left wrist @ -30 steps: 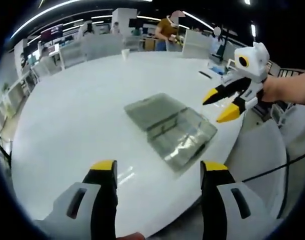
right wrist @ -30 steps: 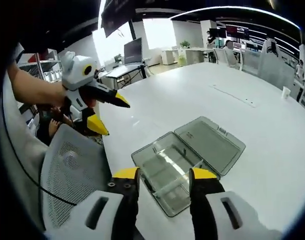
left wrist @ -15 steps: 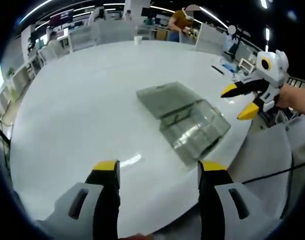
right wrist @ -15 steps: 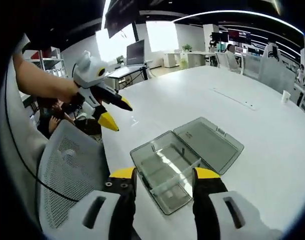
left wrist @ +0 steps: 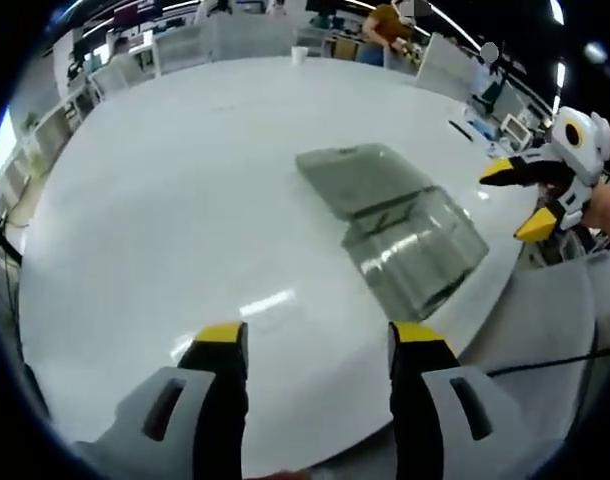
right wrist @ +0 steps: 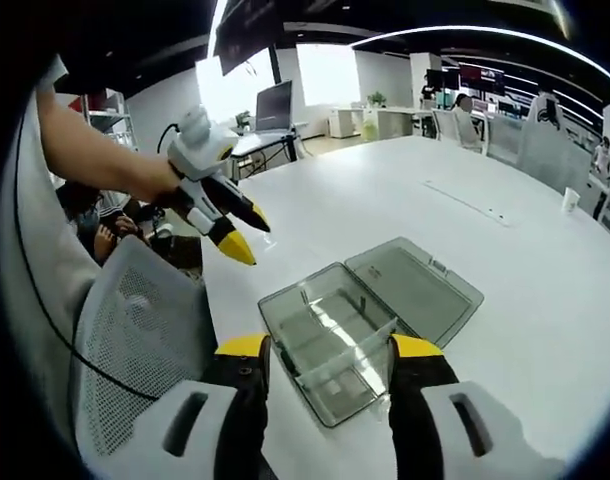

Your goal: Insert the divider into the dual guide fixture by aligning both edges with the guide slots and pushing it downward to the bottom, including one-sided entry, uneven engagement, binding, and posture correction.

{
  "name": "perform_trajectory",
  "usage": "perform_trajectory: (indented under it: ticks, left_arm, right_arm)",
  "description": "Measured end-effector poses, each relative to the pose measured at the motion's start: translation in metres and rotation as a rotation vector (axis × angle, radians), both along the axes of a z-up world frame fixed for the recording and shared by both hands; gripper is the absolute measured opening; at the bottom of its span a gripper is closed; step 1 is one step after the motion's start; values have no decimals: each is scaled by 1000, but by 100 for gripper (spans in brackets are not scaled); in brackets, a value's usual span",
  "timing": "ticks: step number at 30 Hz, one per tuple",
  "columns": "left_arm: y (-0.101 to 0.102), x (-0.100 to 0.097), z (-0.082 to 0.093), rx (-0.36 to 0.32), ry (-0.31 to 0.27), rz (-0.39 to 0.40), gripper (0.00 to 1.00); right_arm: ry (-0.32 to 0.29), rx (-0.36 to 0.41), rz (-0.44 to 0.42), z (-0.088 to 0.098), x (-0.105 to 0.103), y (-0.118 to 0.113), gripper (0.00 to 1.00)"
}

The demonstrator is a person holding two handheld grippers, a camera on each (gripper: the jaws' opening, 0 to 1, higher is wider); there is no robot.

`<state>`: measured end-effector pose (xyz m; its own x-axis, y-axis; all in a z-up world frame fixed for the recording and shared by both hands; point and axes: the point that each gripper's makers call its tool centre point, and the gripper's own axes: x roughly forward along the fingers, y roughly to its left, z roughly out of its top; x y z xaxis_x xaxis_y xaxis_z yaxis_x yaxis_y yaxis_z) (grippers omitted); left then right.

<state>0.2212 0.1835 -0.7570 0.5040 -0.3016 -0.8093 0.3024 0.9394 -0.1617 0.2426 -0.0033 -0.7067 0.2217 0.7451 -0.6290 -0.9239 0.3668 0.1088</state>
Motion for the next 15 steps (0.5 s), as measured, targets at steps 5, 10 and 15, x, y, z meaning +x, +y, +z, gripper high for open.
perform_trajectory:
  ticks: [5,10,15]
  left_arm:
    - [4,3,-9,28,31,12,52]
    - [8,5,-18,59,63,22,49]
    - [13,8,-25,92,99,38,46]
  right_arm:
    - [-4,-3,8,0,-2,1,44]
    - [-5,-2,12,0,-2,0,44]
    - [-6,3,14,1,-1,0,44]
